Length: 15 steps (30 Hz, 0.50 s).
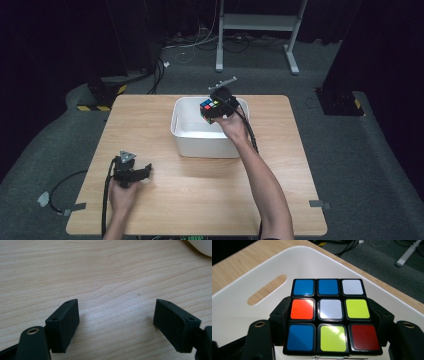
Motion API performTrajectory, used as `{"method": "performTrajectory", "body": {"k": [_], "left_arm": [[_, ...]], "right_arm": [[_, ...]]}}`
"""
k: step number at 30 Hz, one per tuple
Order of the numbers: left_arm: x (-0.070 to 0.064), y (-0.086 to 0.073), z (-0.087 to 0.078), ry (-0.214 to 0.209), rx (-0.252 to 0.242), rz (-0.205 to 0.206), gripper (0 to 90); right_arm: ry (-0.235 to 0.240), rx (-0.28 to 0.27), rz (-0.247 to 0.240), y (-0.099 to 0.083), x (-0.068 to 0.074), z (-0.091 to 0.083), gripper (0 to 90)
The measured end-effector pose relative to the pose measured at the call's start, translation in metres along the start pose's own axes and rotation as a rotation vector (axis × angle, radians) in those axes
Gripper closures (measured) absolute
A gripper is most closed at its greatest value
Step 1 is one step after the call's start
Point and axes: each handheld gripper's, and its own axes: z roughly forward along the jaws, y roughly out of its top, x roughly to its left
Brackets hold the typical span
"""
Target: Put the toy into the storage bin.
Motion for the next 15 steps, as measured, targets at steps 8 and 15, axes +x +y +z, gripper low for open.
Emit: {"method": "performTrajectory", "body": {"k": [8,15], "left_arm": [[0.0000,0.0000,0.0000,0.000,0.000,0.000,20.9],[0.0000,0.0000,0.0000,0.000,0.000,0.000,20.9]], "right_arm": [[-0.006,0.019,0.015,-0.0013,-0.0045,0.0067,33.6],[-0.011,0.015,0.026,-0.0020,-0.0067,0.0036,33.6]]}}
